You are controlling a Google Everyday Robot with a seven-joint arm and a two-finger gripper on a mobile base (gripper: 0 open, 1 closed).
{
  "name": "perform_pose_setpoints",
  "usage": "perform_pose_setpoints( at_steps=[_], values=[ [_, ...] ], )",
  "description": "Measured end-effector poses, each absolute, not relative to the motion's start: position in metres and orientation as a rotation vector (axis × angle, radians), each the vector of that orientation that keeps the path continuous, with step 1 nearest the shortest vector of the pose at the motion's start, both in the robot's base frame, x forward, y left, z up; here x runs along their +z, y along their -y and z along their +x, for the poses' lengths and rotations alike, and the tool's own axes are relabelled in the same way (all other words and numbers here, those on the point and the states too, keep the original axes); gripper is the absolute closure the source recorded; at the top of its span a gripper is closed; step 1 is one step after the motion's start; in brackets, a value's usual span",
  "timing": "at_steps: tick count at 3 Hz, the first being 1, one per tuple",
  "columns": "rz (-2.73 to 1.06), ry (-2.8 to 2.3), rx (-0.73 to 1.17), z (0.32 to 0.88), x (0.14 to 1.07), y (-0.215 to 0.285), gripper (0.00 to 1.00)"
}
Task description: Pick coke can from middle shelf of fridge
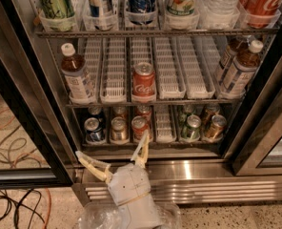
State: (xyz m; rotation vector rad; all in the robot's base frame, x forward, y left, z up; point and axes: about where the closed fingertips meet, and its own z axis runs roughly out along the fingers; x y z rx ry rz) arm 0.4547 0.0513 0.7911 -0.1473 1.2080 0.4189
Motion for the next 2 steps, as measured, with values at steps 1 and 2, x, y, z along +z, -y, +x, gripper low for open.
perform_pose_setpoints(
  at_steps=[1, 2],
  values=[
    [-0.083, -1.199, 0.381, 0.461, 0.795, -0.029, 0.0],
    [-0.064, -1.174, 0.341, 0.46, 0.806, -0.009, 0.0]
  ],
)
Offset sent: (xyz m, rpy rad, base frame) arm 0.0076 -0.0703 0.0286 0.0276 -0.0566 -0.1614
